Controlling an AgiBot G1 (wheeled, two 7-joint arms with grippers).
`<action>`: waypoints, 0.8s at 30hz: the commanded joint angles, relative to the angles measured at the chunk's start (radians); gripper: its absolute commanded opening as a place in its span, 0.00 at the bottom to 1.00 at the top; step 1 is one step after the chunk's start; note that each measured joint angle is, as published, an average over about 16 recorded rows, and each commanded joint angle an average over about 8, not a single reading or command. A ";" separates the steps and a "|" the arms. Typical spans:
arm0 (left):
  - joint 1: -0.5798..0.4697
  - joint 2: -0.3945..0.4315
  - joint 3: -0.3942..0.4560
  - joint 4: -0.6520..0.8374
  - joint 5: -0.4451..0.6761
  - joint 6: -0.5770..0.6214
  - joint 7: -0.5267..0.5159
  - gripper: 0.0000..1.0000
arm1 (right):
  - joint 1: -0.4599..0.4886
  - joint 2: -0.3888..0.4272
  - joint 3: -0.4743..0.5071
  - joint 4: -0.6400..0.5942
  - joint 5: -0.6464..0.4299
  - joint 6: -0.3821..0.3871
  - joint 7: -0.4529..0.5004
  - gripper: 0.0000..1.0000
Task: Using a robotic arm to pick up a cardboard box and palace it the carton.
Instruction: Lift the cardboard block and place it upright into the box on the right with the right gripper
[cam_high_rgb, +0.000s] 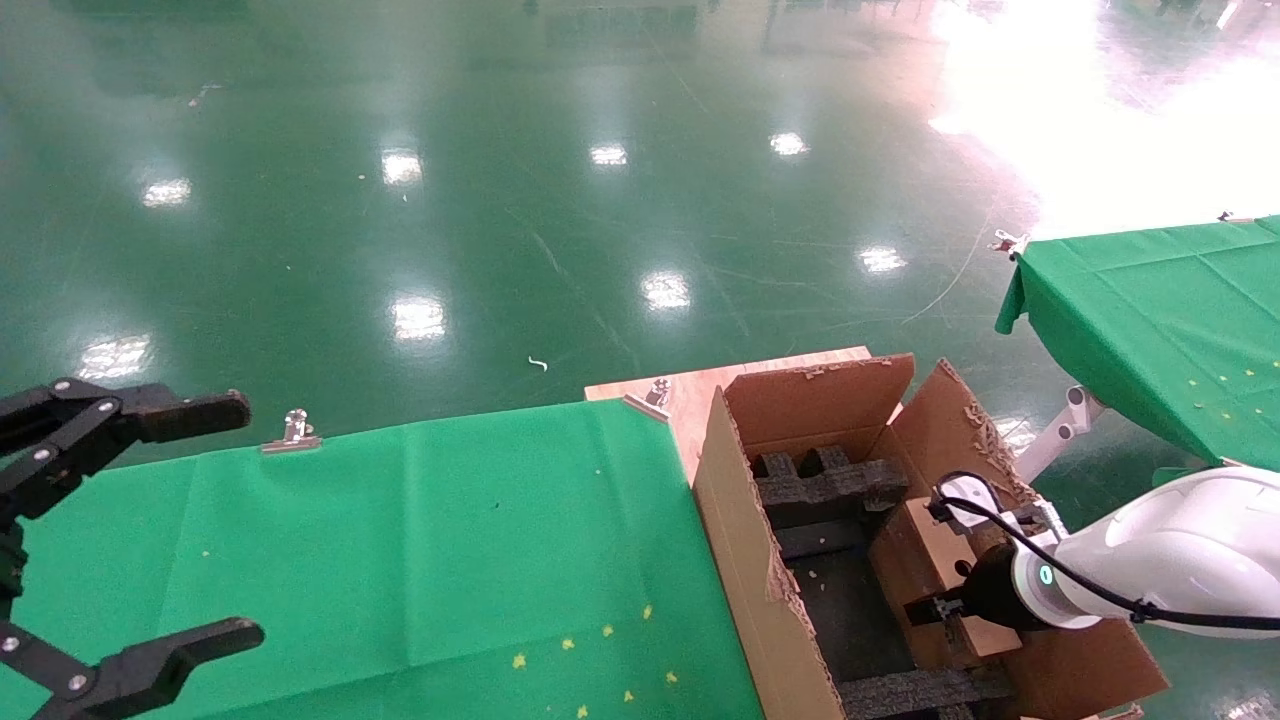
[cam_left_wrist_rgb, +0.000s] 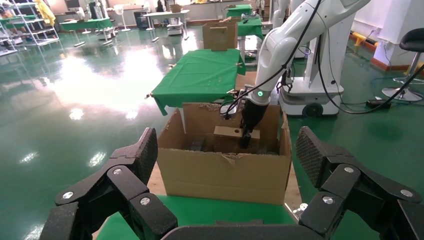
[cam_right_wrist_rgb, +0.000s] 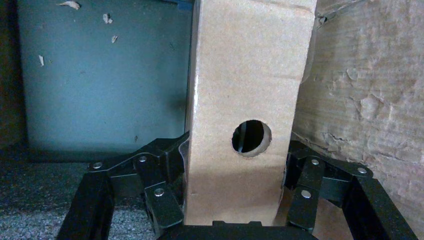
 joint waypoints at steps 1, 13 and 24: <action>0.000 0.000 0.000 0.000 0.000 0.000 0.000 1.00 | 0.000 0.000 0.000 0.000 0.002 0.001 -0.001 1.00; 0.000 0.000 0.000 0.001 0.000 0.000 0.000 1.00 | 0.021 0.011 0.005 0.007 -0.013 -0.007 0.002 1.00; -0.001 0.000 0.001 0.001 -0.001 0.000 0.001 1.00 | 0.050 0.037 0.012 0.047 -0.043 -0.022 0.016 1.00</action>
